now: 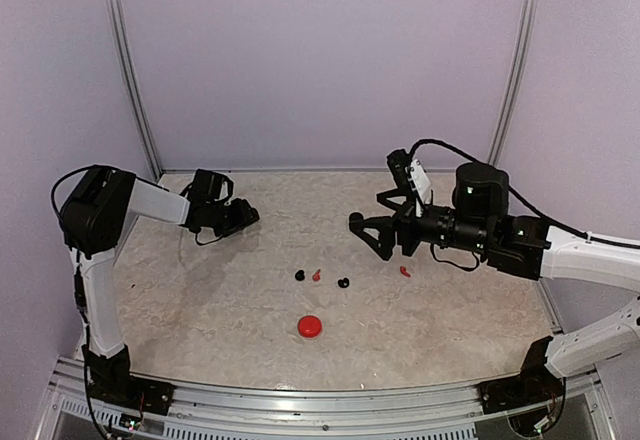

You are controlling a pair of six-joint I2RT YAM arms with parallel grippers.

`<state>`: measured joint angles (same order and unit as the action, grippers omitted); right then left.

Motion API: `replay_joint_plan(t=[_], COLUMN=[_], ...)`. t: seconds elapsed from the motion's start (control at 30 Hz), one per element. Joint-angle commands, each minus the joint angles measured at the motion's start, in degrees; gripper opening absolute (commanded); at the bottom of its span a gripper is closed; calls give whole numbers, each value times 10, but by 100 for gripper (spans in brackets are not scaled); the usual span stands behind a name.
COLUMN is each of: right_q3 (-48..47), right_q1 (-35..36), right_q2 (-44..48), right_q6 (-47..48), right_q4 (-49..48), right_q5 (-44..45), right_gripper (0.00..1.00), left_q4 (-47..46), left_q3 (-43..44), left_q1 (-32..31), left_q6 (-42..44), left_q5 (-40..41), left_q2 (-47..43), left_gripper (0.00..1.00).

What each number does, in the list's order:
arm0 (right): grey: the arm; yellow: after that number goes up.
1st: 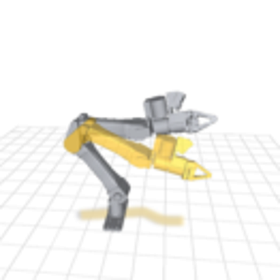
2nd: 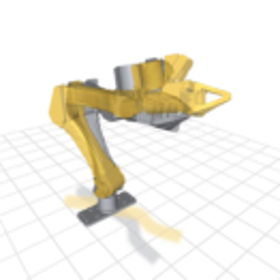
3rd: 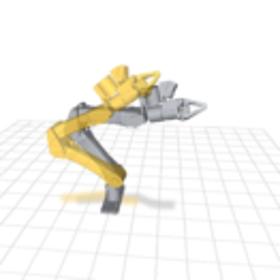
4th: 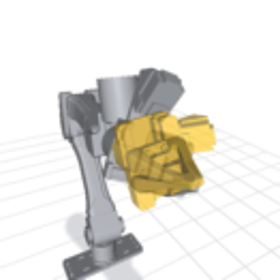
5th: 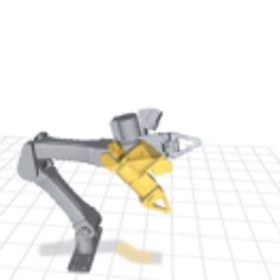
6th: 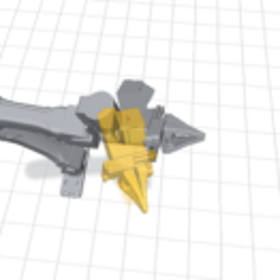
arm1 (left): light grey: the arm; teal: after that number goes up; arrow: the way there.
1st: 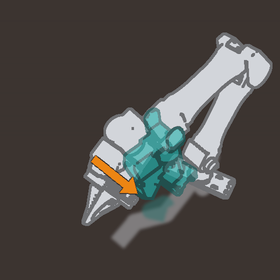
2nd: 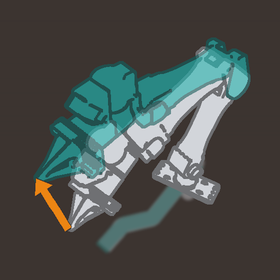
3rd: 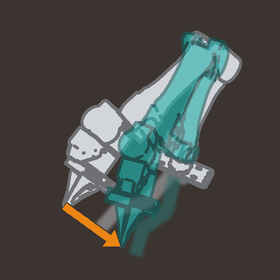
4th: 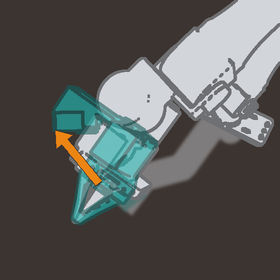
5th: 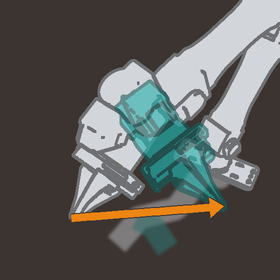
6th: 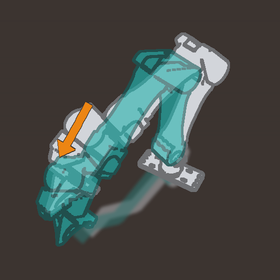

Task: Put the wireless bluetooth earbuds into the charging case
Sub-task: Place the charging case with the earbuds at the center of the board, then pick up the charging case from the center of the board.

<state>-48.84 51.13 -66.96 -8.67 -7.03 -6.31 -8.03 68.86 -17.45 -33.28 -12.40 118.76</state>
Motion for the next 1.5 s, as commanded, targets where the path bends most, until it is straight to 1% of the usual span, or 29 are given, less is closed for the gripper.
replay_joint_plan(t=[0.0,0.07,0.1,0.13,0.17,0.2,0.23,0.33,0.37,0.5,0.6,0.67,0.77,0.9,1.0,1.07,1.27,1.37,1.47], right_q3=[-27,-39,-43,-50,-56,-63,-71,-101,-113,-146,-175,-197,-232,-267,-295,-317,-379,-409,-436], right_q1=[-16,-23,-27,-32,-39,-46,-54,-77,-87,-115,-131,-143,-163,-183,-190,-193,-196,-198,-199], right_q2=[-18,-26,-29,-34,-40,-46,-55,-93,-109,-171,-218,-257,-310,-374,-419,-451,-533,-569,-598], right_q6=[-13,-13,-11,-10,-9,-8,-6,-2,-1,8,18,25,34,41,44,44,51,54,58], right_q4=[16,26,30,35,41,49,56,83,92,103,116,129,148,152,151,157,167,176,187], right_q5=[-27,-24,-23,-23,-23,-22,-22,-18,-18,-24,-16,-16,-20,-30,-21,-18,-11,-5,8], right_gripper=[100,100,100,100,100,100,99,99,100,99,99,99,98,94,92,91,89,89,88], left_q4=[33,35,34,33,31,30,27,21,23,28,-15,-45,-97,-157,-211,-235,-249,-287,-299], left_q3=[-15,-29,-37,-46,-53,-62,-69,-91,-95,-111,-158,-189,-240,-301,-343,-363,-379,-408,-422], left_q1=[0,0,-1,-1,-1,-2,-3,-14,-21,-65,-88,-92,-95,-99,-107,-113,-137,-145,-146], left_q6=[9,9,10,10,12,14,18,37,47,81,99,102,102,99,97,98,137,142,144], left_q5=[32,45,52,58,63,64,67,92,114,248,311,319,305,296,309,325,352,346,335], left_q2=[-33,-58,-67,-85,-95,-108,-118,-165,-187,-247,-304,-338,-398,-468,-513,-531,-548,-568,-583], left_gripper=[66,71,78,83,92,97,99,99,99,99,99,99,99,99,99,99,99,99,99])
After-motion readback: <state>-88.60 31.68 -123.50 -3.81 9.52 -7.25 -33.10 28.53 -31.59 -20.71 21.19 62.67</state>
